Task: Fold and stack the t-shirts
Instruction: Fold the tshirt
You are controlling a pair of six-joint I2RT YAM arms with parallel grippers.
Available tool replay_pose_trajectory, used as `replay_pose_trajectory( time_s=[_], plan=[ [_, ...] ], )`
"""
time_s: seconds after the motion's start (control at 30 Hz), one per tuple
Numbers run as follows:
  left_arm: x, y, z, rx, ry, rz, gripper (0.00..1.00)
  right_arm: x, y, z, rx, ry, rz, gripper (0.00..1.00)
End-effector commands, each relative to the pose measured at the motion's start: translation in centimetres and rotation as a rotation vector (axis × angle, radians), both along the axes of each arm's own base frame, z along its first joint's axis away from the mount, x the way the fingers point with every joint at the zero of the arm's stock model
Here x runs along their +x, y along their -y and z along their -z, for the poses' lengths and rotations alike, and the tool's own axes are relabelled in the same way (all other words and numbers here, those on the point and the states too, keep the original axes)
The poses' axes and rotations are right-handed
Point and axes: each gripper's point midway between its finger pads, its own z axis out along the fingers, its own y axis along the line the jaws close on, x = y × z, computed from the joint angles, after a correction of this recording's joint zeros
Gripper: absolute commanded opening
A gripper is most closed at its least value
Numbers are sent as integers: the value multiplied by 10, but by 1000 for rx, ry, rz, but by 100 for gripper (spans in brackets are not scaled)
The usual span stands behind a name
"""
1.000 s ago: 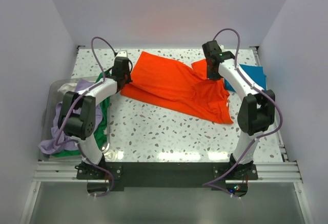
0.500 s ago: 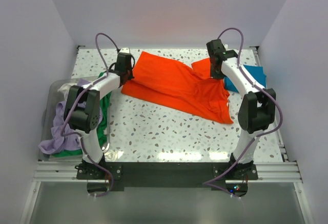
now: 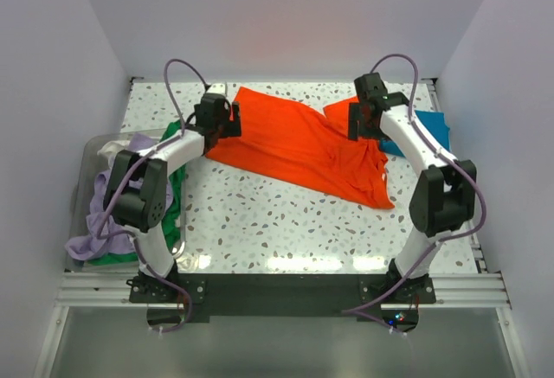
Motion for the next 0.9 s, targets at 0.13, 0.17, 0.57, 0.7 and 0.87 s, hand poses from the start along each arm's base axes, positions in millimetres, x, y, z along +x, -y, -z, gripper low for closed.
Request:
replay_pose_trajectory(
  time_s=[0.13,0.17,0.57,0.7,0.87],
  plan=[
    [-39,62,-7,-252,125,203,85,-57,0,2,96,34,-15,80],
    [-45,60,6,-250,102,198,85,-69,-3,10,122,23,-23,79],
    [-59,8,69,-218,-8,37,88,-119,-2,33,178,-18,-6,88],
    [-57,-17,67,-193,2,-22,88,-120,-2,32,188,-15,-1,88],
    [-50,-26,65,-156,-5,-62,89,-131,-13,42,250,-36,-23,88]
  ],
)
